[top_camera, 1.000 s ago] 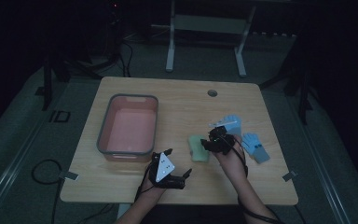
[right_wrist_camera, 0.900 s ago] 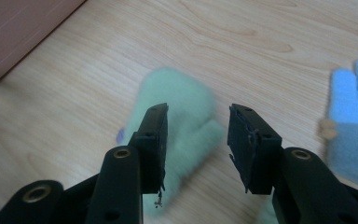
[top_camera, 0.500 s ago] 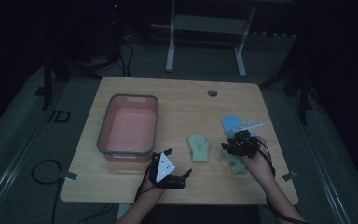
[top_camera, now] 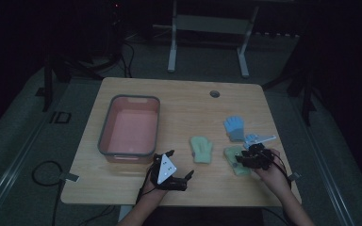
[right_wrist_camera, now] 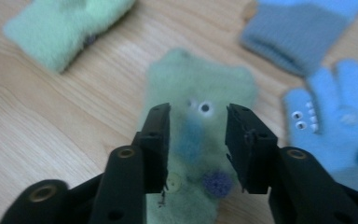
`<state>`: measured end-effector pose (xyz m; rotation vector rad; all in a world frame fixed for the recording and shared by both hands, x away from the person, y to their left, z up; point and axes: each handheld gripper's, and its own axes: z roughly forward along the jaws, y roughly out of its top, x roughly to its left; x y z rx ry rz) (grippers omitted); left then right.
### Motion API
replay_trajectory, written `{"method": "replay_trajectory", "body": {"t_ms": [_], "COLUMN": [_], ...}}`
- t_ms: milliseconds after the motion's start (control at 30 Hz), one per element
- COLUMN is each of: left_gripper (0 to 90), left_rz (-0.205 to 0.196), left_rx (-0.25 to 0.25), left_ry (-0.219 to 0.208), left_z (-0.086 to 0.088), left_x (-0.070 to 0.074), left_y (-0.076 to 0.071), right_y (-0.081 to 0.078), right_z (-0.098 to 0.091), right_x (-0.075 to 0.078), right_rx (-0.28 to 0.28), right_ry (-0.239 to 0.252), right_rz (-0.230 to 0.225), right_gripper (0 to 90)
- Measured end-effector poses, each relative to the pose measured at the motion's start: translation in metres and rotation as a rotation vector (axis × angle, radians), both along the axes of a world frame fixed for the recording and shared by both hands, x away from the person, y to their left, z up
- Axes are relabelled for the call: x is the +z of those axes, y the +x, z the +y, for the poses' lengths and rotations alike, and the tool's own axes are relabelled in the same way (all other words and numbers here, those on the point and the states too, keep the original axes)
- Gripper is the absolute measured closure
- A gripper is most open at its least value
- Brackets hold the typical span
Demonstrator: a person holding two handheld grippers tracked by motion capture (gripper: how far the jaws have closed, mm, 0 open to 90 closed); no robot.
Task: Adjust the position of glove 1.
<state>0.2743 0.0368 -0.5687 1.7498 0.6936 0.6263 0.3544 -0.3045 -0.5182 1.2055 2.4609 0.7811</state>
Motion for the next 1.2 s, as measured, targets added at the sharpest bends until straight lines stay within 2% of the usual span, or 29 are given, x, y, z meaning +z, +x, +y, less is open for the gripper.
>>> {"method": "replay_trajectory", "body": {"t_ms": [100,233,300,367,400,433,467,533,567,633,667,733,833,933,1033,1200], "left_gripper": [2.2,2.2,2.2,2.2,2.2,2.2,2.2,2.2,2.2,2.2,2.2,2.2,2.2,2.2,2.2,2.2], "left_rz": [0.0,0.0,0.001,0.004,0.004,0.006,0.006,0.003,0.001,0.0,0.0,0.0,0.001,-0.001,-0.003,-0.002], "left_rx": [0.001,0.003,0.001,0.0,0.0,0.001,0.001,0.002,0.001,0.001,0.002,0.002,0.001,-0.001,-0.003,-0.005], "left_ry": [0.0,-0.004,-0.006,-0.007,-0.007,-0.007,-0.007,-0.008,-0.006,-0.004,-0.004,-0.006,-0.006,-0.004,-0.003,-0.002], "left_z": [0.0,0.0,0.001,0.001,0.001,0.001,0.001,0.001,0.001,0.001,0.001,0.001,0.001,0.001,0.0,0.0], "left_x": [0.0,0.0,0.0,0.0,0.0,0.0,0.0,0.0,0.0,0.0,0.0,0.0,0.0,0.0,0.0,0.0], "left_y": [0.0,0.0,0.0,0.0,0.0,0.001,0.001,0.0,0.0,0.0,0.0,0.0,0.0,0.0,0.0,0.0], "right_y": [0.002,0.001,0.001,-0.001,-0.001,-0.003,-0.005,-0.007,-0.007,-0.007,-0.006,-0.004,0.0,0.002,0.005,0.009], "right_z": [0.001,0.001,0.002,0.004,0.004,0.005,0.009,0.011,0.012,0.013,0.017,0.019,0.023,0.028,0.03,0.032], "right_x": [-0.012,-0.015,-0.016,-0.017,-0.017,-0.018,-0.018,-0.017,-0.015,-0.011,0.001,0.007,0.012,0.01,0.002,-0.013], "right_rx": [0.015,0.023,0.018,0.004,0.004,-0.009,-0.046,-0.07,-0.099,-0.119,-0.171,-0.193,-0.211,-0.226,-0.234,-0.227], "right_ry": [-0.046,-0.04,-0.032,-0.026,-0.026,-0.023,-0.025,-0.028,-0.009,0.009,0.007,0.024,0.025,0.019,0.02,0.015], "right_rz": [0.009,-0.006,-0.013,-0.022,-0.022,-0.028,-0.043,-0.055,-0.052,-0.052,-0.09,-0.1,-0.099,-0.101,-0.091,-0.071], "right_gripper": [57.2,61.7,68.4,75.0,75.0,78.6,82.1,83.8,84.1,84.4,84.6,84.6,84.6,84.5,84.0,77.0]}}
